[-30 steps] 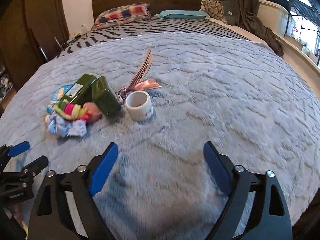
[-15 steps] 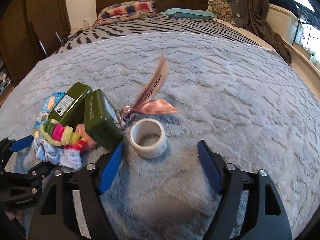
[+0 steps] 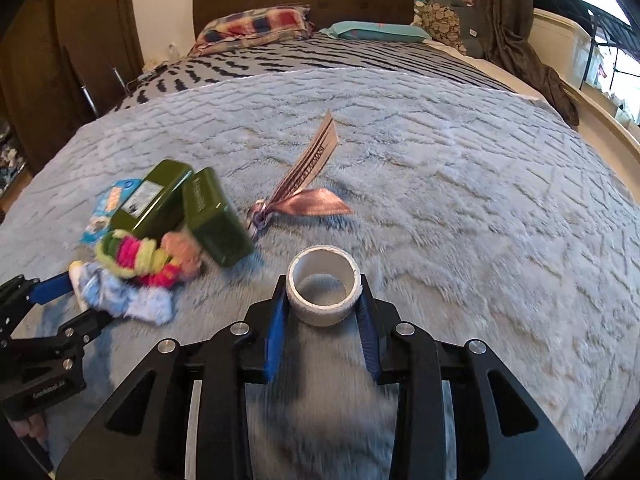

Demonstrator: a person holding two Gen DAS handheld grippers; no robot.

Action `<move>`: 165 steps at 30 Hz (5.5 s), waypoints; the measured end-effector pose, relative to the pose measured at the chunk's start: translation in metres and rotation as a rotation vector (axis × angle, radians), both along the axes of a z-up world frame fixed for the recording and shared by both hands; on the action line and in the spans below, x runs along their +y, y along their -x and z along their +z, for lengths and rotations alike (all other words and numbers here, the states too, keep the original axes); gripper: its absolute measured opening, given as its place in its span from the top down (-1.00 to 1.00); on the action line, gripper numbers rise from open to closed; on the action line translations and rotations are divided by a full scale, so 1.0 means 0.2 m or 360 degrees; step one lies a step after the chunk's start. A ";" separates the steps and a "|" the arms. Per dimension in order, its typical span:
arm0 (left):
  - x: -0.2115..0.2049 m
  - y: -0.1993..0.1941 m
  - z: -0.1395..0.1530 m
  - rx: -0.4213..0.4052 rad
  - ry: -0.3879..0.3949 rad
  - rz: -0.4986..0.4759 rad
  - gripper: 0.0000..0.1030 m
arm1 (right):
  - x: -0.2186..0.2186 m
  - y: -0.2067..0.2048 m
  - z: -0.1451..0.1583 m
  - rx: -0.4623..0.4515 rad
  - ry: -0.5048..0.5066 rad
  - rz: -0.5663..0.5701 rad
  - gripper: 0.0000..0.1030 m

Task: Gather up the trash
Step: 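Carry the tube and tape roll down into the bin and open both tools, then move both open tools back over the remaining items on the bed, then grasp the white cloth with the left tool while the right tool grasps the green box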

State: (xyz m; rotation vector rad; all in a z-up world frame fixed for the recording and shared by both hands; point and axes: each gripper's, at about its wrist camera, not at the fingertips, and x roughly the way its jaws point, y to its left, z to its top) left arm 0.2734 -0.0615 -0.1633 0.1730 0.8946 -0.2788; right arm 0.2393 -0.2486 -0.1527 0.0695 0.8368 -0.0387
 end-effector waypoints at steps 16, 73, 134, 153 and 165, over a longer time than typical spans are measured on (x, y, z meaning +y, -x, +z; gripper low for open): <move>0.01 0.74 0.04 -0.0054 0.0106 -0.0041 -0.25 | 0.04 0.70 0.08 -0.0122 -0.0132 0.0096 0.35; 0.06 1.37 -0.74 0.0583 0.0013 -0.0030 -0.63 | 0.17 1.18 -0.60 0.0449 -0.0281 0.0174 -0.57; -0.14 0.00 0.04 0.0000 0.0163 -0.0065 0.30 | 0.23 -0.25 0.03 -0.0059 -0.0005 0.0259 0.30; -0.08 0.44 0.26 -0.0156 0.0148 -0.0080 0.45 | 0.14 0.34 0.34 -0.0293 -0.0058 0.0286 0.46; -0.03 0.95 0.33 -0.0264 0.0152 -0.0122 0.45 | 0.13 0.87 0.35 -0.0355 -0.0165 0.0307 0.46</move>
